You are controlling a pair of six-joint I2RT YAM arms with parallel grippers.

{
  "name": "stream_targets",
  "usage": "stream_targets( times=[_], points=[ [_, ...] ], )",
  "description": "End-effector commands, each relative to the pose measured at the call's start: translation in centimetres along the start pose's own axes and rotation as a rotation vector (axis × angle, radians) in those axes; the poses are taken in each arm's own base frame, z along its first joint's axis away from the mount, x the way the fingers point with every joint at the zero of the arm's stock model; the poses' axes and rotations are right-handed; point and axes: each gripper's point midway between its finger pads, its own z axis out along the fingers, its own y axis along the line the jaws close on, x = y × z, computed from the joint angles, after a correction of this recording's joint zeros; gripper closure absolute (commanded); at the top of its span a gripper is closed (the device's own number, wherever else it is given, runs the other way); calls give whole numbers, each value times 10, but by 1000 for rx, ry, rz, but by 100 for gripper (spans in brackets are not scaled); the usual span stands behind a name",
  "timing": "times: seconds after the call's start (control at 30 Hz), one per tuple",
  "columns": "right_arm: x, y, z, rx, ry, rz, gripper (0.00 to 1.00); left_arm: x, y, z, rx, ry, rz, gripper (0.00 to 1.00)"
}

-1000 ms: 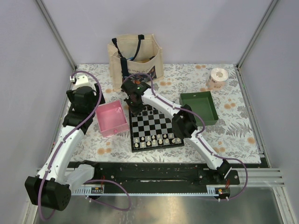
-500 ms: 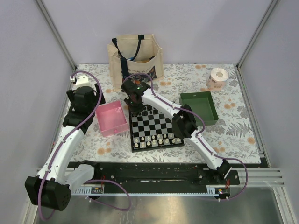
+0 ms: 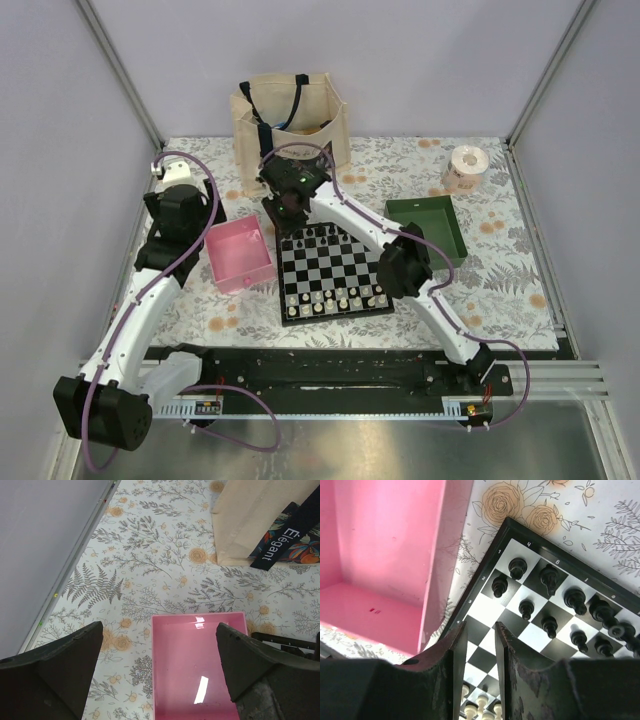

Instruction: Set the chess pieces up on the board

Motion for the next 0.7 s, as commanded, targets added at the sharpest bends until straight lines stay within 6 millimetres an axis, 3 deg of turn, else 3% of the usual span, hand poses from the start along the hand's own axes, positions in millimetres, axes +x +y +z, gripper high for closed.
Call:
stream_targets(
  times=[0.0, 0.3, 0.5, 0.53, 0.6, 0.63, 0.67],
  points=[
    [-27, 11, -54, -37, -114, -7, 63, -13, -5, 0, 27, -40, -15, 1],
    [-46, 8, -127, -2, -256, -33, 61, -12, -8, 1, 38, -32, -22, 1],
    [-34, -56, -167, 167, -301, 35, 47, -12, -12, 0, 60, -28, -44, 1],
    [-31, -77, -173, 188, -317, 84, 41, -11, -14, 1, 68, -21, -46, 1],
    [-21, -112, -183, 219, -346, 159, 39, -11, -17, 1, 81, -16, -51, 1],
    [-17, -131, -201, 236, -393, 211, 37, -11, -18, 1, 87, -13, -58, 1],
    [-7, -152, -202, 254, -405, 258, 33, -11, -20, 1, 92, -9, -64, 1]
  ],
)
